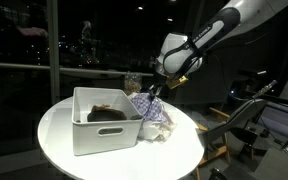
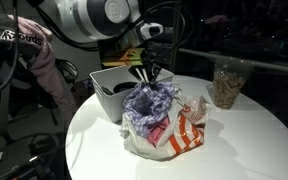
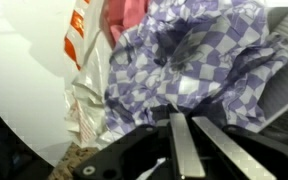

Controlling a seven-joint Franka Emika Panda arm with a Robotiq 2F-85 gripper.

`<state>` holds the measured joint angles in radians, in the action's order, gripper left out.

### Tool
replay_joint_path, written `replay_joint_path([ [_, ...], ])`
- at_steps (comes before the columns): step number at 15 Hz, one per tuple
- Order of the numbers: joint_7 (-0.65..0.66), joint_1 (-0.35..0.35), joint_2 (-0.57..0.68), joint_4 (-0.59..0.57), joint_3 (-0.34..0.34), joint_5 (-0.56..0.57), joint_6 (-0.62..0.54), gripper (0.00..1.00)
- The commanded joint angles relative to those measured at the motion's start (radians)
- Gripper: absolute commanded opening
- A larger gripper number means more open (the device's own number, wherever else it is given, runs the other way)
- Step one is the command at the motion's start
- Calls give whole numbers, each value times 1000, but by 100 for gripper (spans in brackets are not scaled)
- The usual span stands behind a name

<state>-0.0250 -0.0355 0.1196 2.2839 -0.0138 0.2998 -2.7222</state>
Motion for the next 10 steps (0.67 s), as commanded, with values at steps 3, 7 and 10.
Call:
replay_joint_path([
  [3, 149, -26, 139, -118, -48, 116, 72, 2],
  [7, 282, -87, 257, -209, -126, 276, 84, 2],
  [10, 354, -113, 356, -272, -172, 318, 136, 2],
])
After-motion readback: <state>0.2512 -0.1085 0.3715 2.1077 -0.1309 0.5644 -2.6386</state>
